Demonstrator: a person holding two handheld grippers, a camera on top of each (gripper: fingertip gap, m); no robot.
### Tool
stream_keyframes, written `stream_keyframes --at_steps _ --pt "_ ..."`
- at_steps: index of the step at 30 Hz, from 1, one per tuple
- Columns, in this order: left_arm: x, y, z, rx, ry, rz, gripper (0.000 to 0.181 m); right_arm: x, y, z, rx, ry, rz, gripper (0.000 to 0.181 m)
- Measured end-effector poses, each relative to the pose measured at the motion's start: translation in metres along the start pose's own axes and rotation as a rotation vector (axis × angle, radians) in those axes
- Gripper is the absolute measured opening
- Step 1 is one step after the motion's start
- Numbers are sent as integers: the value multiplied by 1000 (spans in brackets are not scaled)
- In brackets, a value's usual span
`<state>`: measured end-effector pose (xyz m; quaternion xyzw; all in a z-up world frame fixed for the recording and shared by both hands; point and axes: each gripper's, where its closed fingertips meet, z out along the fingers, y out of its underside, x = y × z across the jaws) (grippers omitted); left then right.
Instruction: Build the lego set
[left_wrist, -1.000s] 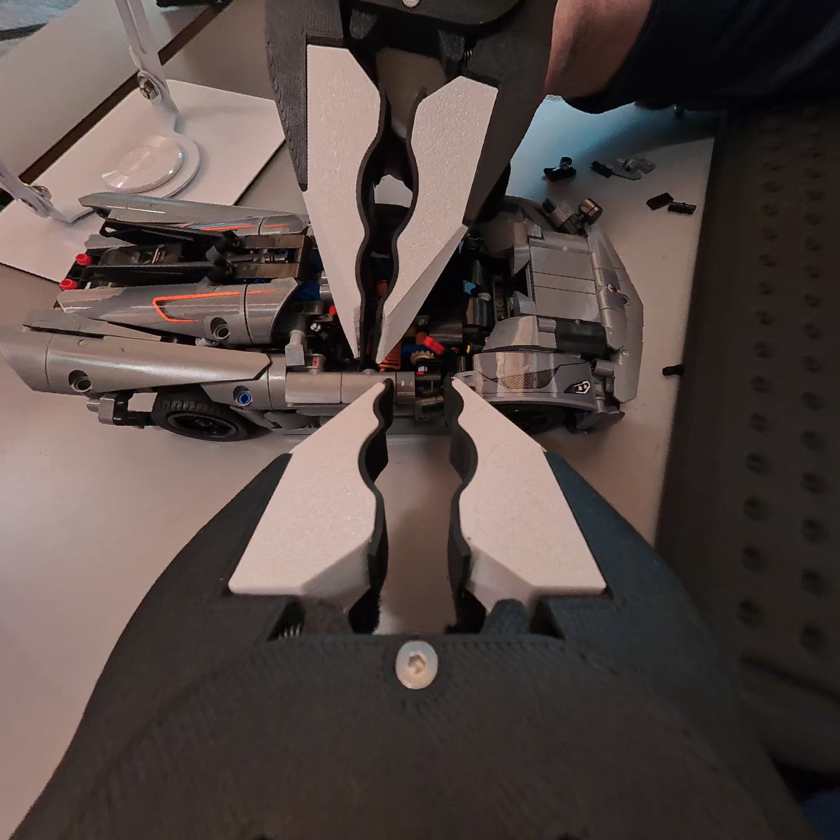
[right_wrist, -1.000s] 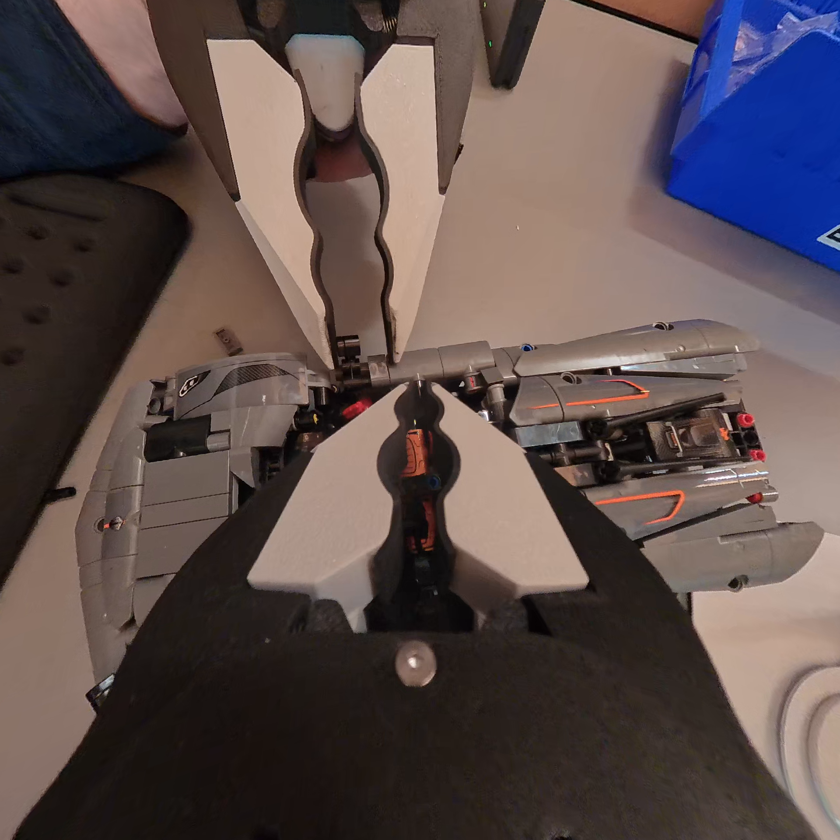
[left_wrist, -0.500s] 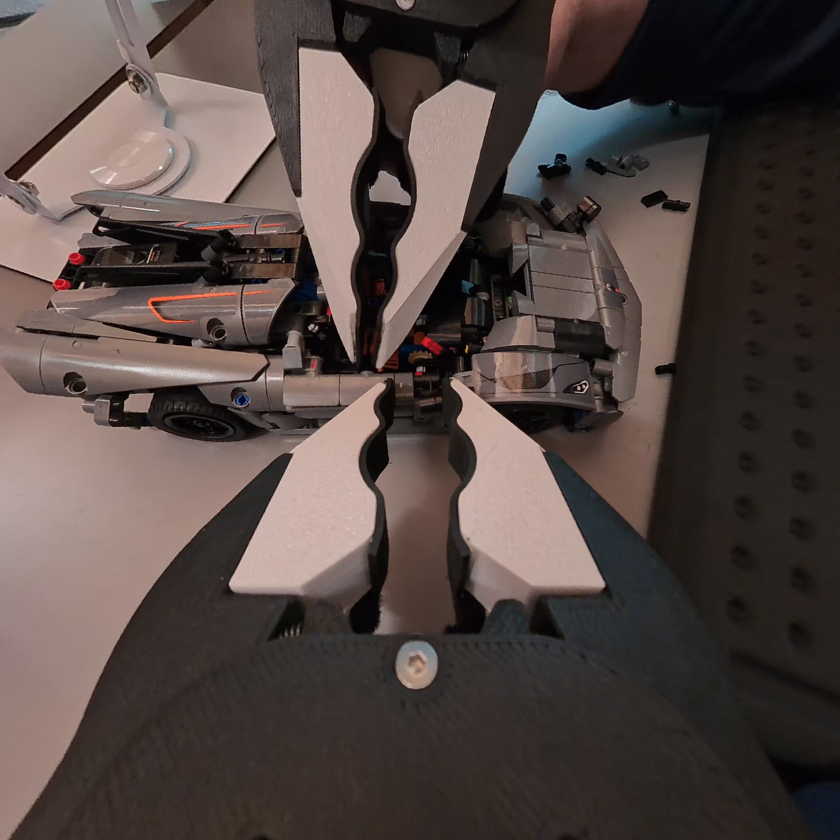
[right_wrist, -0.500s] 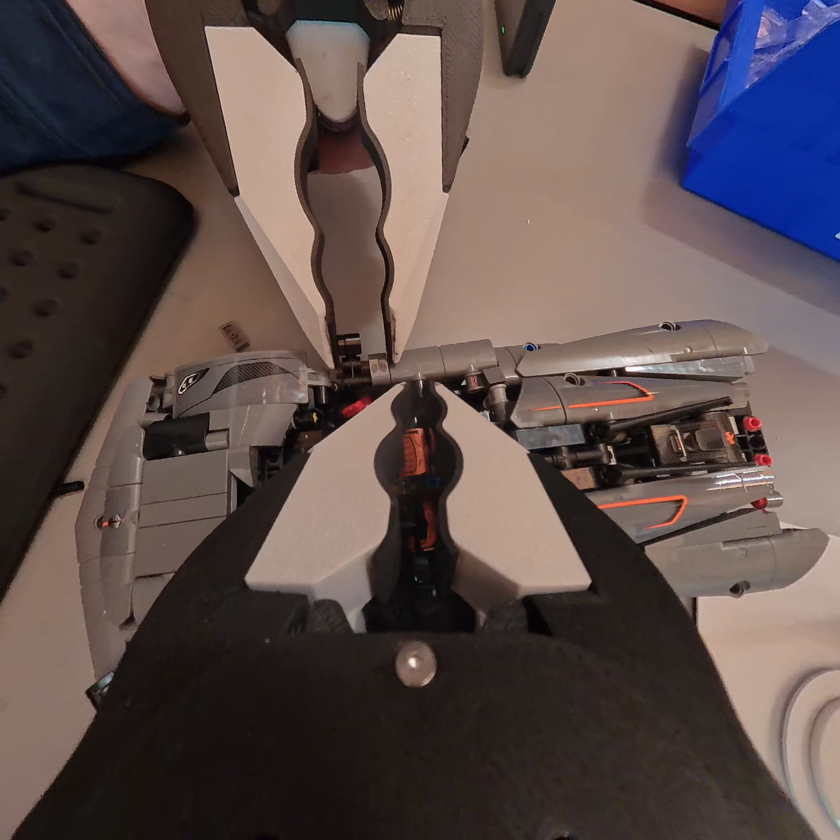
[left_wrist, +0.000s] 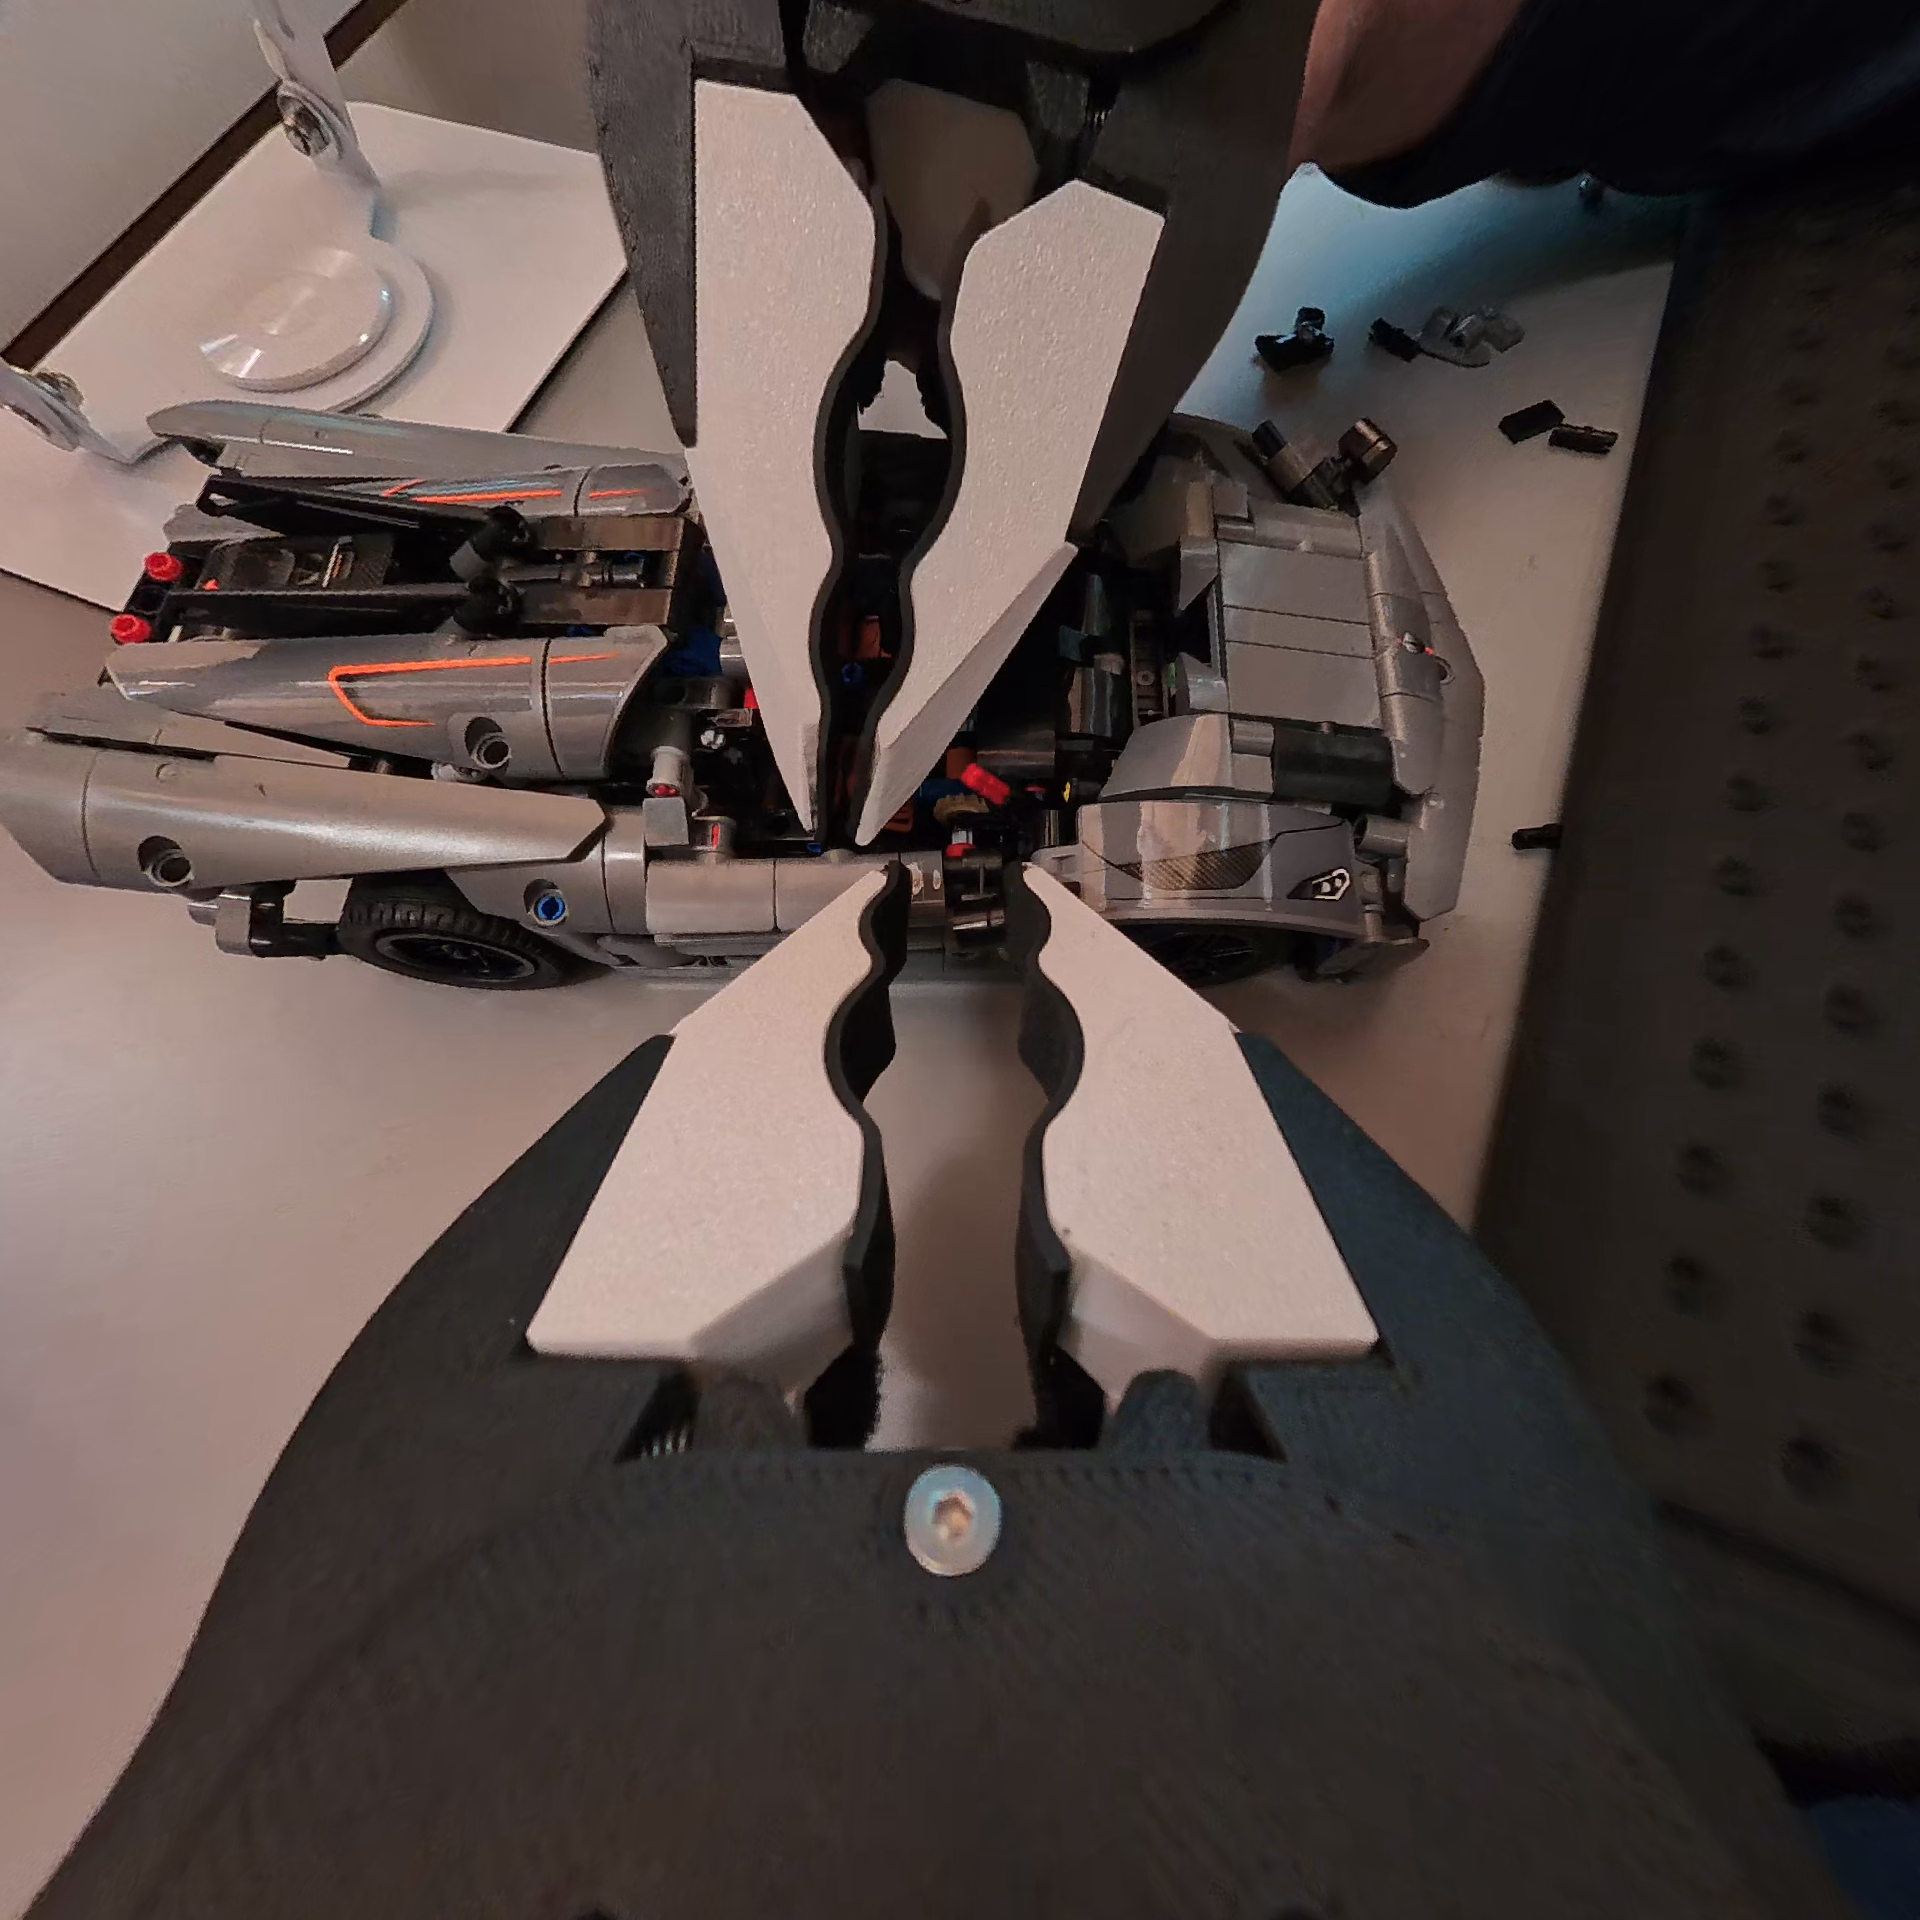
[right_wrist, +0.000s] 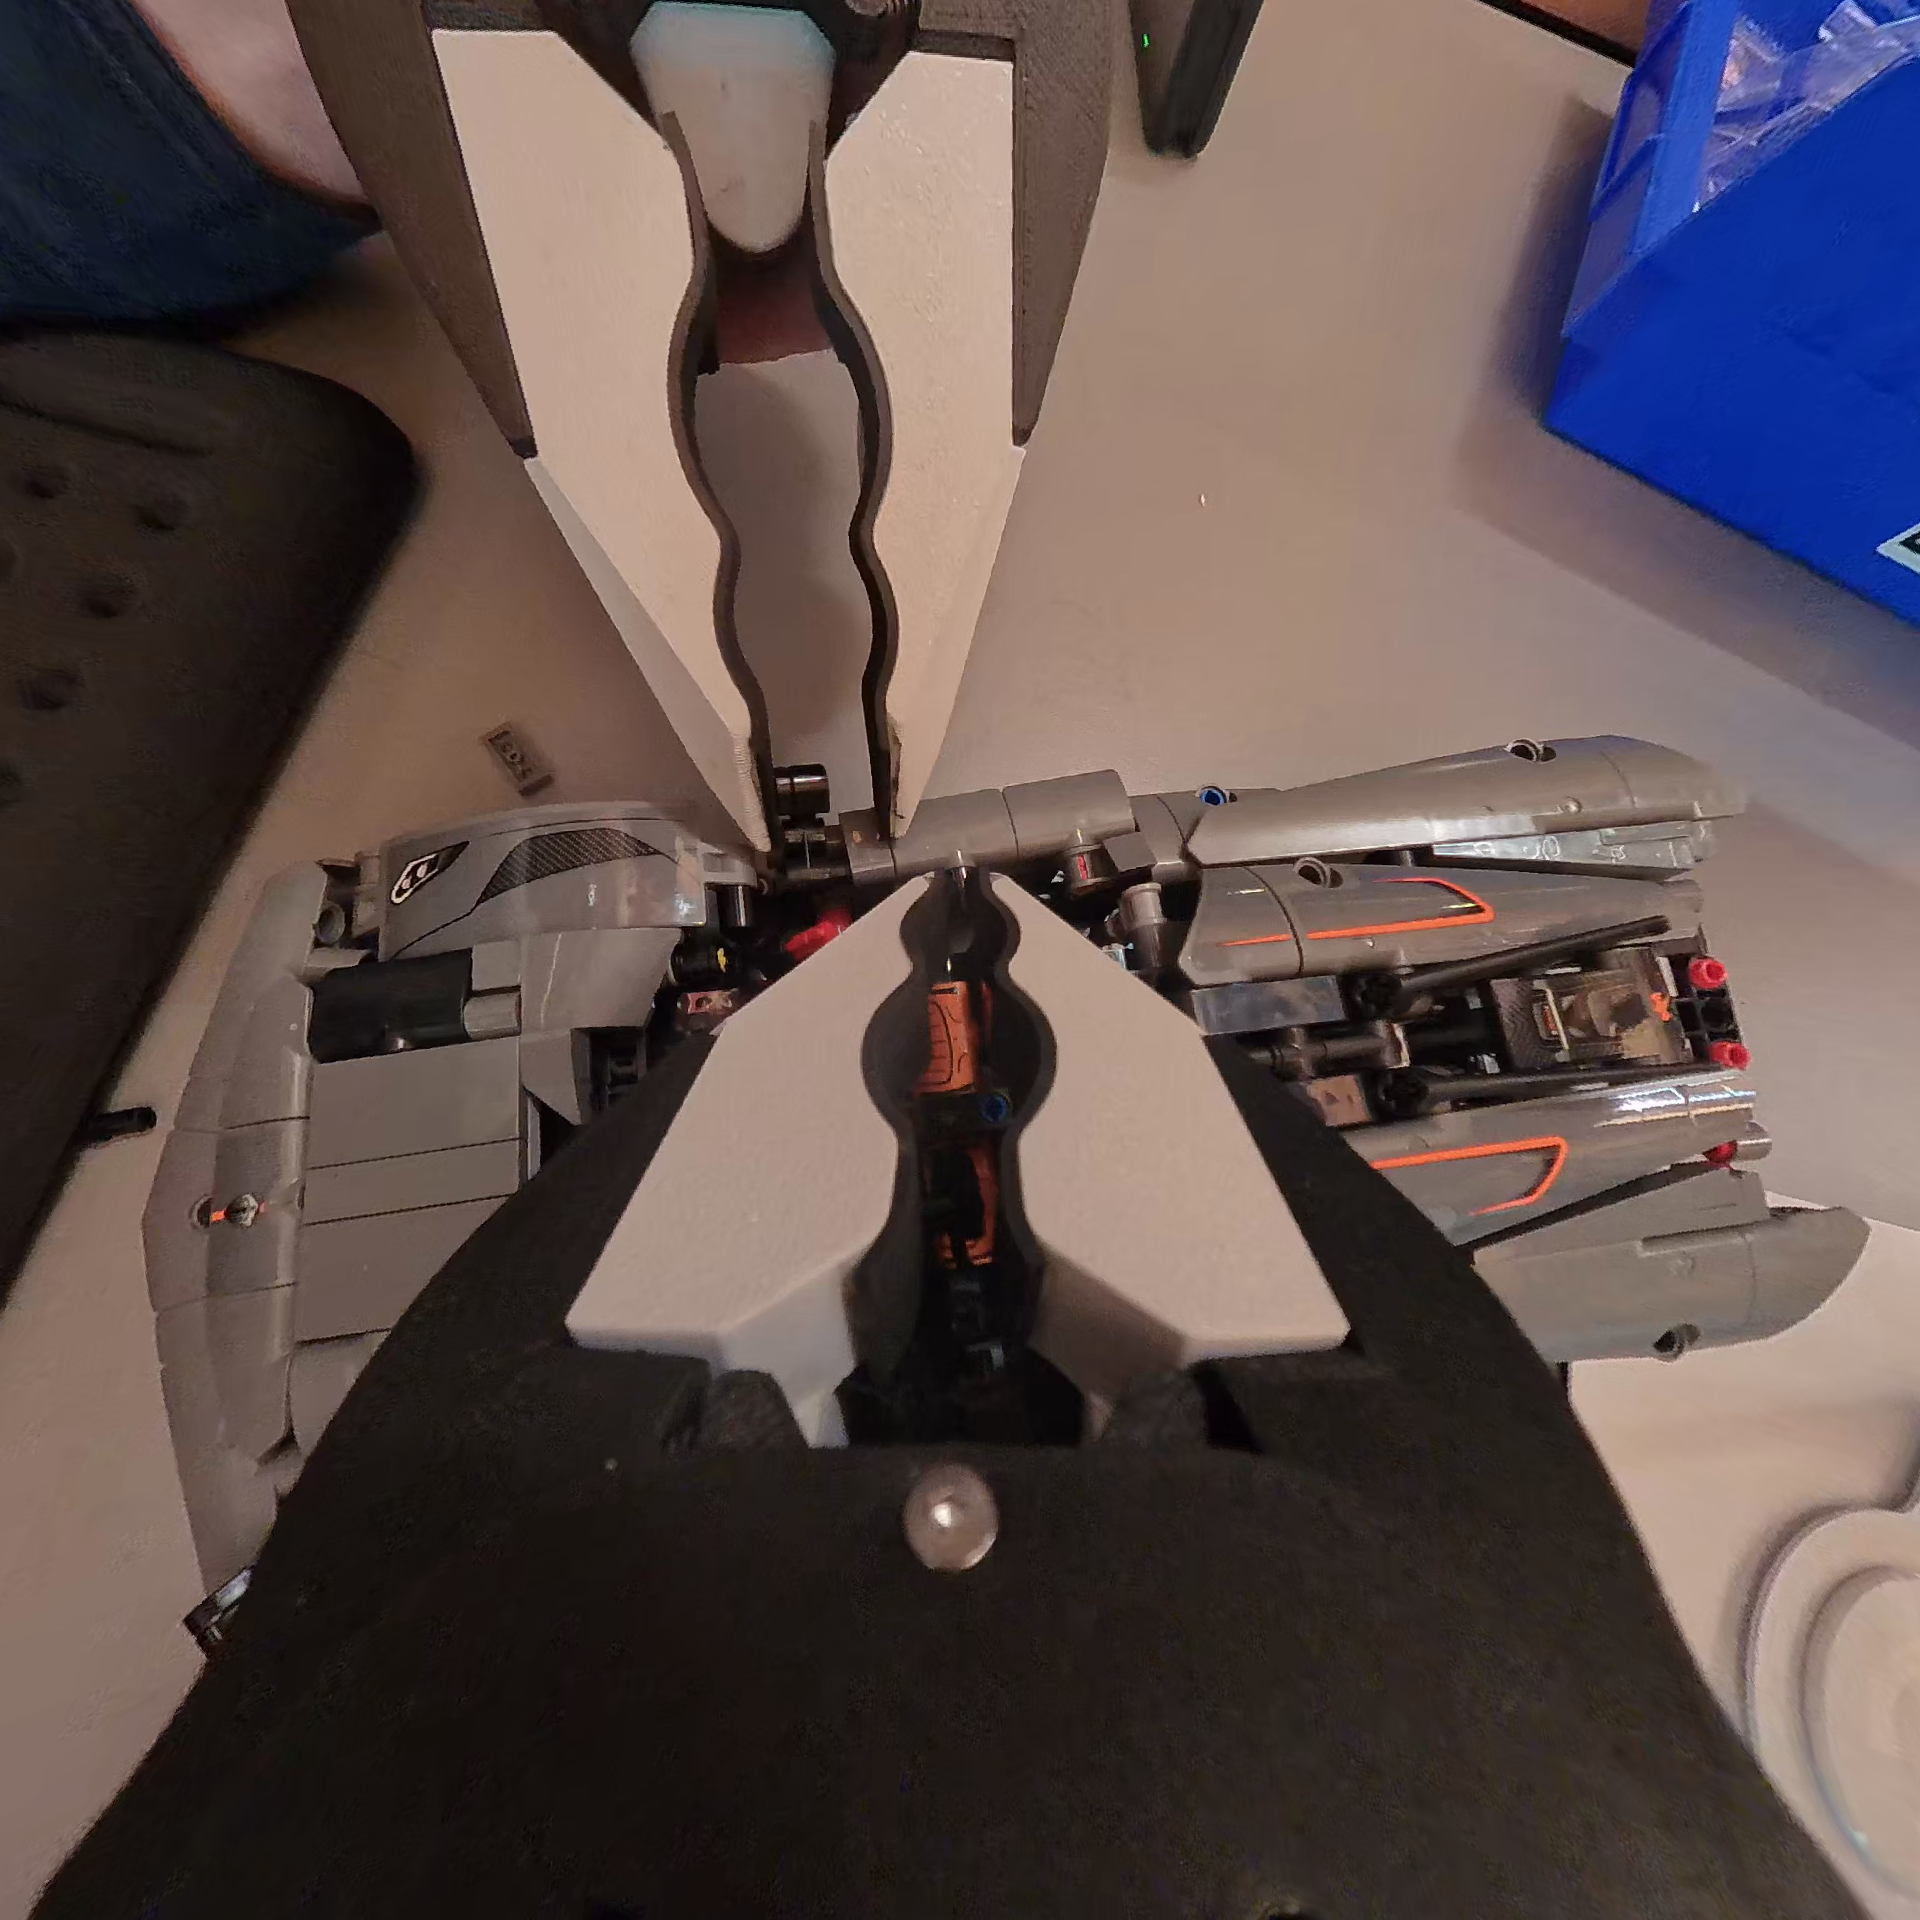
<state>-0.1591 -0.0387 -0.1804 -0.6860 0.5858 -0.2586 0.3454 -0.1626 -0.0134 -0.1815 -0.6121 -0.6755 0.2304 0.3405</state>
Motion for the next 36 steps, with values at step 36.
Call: stream_keyframes --at_steps 36 --pt "-24 15 -1 -30 -122 -80 0 1 1 -6 49 -34 58 0"
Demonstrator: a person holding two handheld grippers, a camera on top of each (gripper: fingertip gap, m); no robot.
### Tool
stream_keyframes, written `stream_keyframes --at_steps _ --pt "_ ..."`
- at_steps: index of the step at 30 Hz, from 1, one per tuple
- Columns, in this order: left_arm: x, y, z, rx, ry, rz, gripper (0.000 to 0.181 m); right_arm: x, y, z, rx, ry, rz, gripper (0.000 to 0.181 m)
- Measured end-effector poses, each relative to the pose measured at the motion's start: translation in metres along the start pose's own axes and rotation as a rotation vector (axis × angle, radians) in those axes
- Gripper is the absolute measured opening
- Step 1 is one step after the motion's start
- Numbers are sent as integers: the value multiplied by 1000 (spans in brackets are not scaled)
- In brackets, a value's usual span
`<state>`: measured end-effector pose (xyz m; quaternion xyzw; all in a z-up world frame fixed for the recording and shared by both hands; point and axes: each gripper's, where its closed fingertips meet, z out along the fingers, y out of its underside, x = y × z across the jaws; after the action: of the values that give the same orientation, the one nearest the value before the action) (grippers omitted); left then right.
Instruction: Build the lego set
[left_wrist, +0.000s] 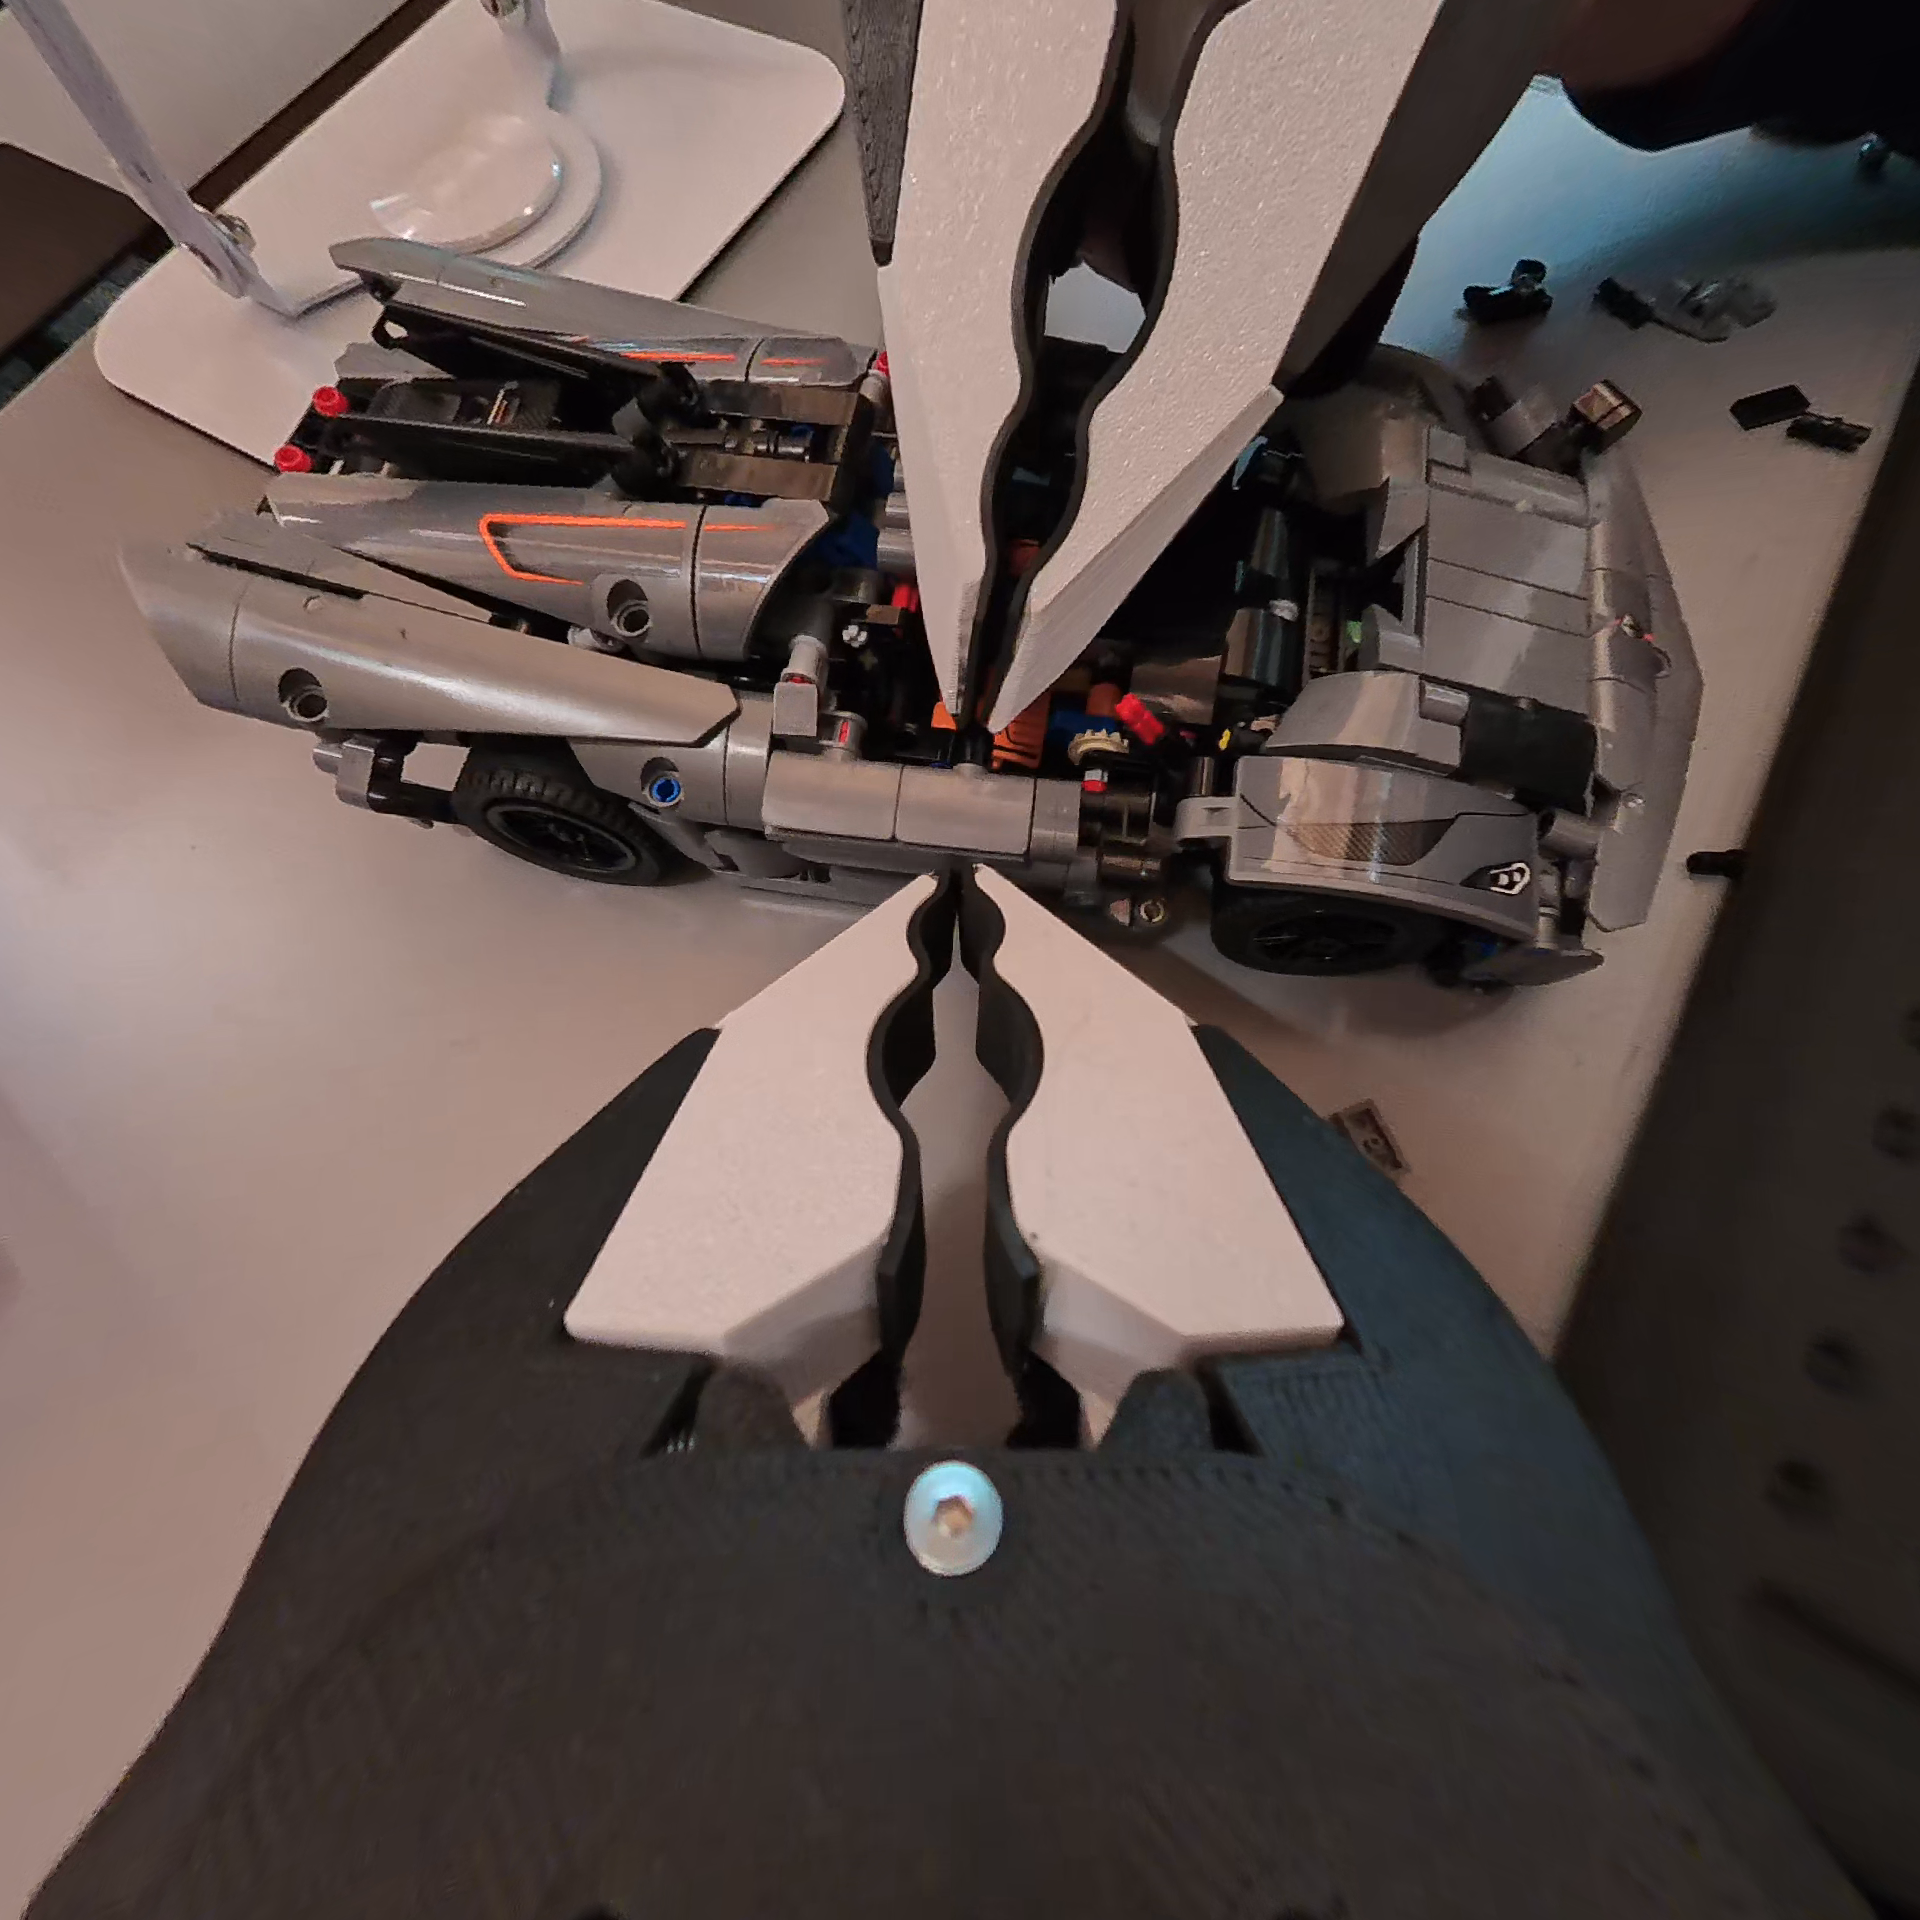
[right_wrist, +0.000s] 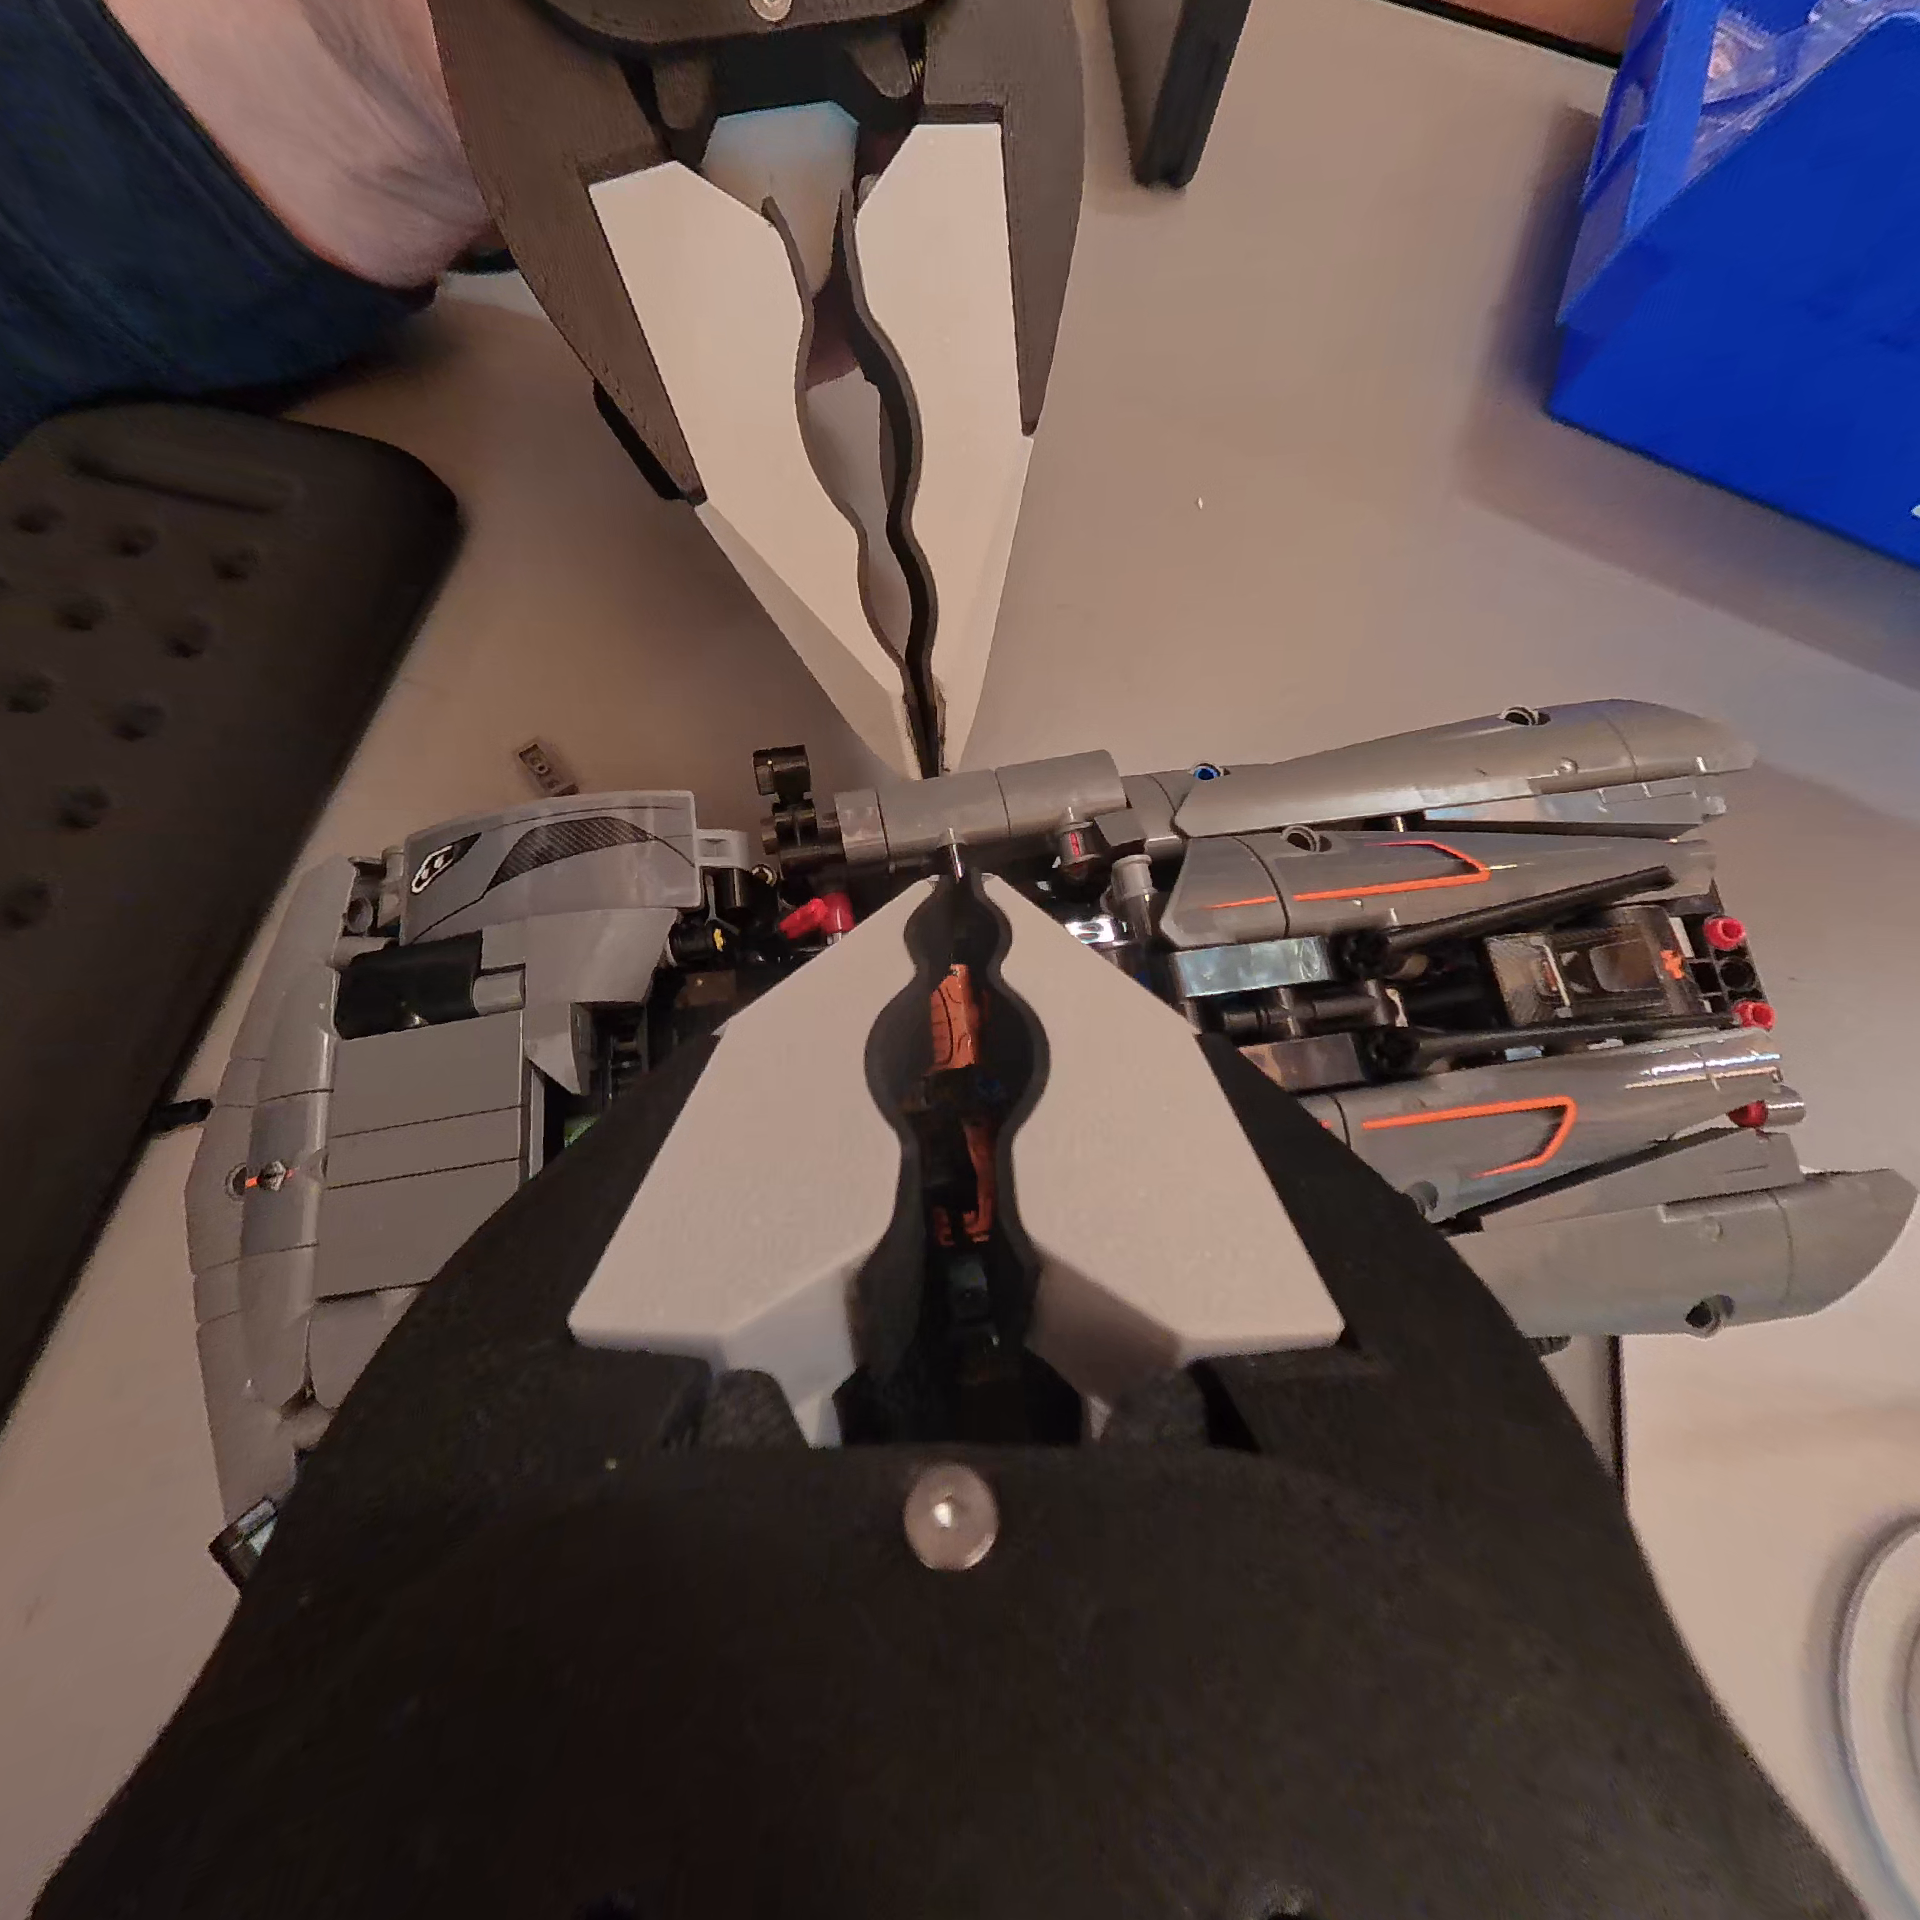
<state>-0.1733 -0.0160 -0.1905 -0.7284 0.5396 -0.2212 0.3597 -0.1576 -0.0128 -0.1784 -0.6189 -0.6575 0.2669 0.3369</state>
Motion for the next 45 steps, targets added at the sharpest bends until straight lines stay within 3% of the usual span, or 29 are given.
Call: stream_keyframes --at_steps 14,21,26,30,34,40,45 --pt "-37 1 -19 6 -198 -56 0 -2 -7 -9 5 27 -31 0" --pt "-43 2 -24 2 -241 -47 0 0 -24 -32 51 49 -21 0" --pt "-44 -2 -27 23 -257 -39 0 16 -26 -65 65 135 4 1" --pt "-46 -5 -29 42 -269 -35 0 30 -8 -93 30 201 51 4" --pt "-46 -3 -28 29 -274 -29 0 31 34 -101 -61 174 133 8" --pt "-47 -2 -27 20 -278 -23 0 22 63 -89 -97 103 172 10" --pt "-46 0 -26 12 -275 -21 0 12 67 -75 -131 47 158 8"
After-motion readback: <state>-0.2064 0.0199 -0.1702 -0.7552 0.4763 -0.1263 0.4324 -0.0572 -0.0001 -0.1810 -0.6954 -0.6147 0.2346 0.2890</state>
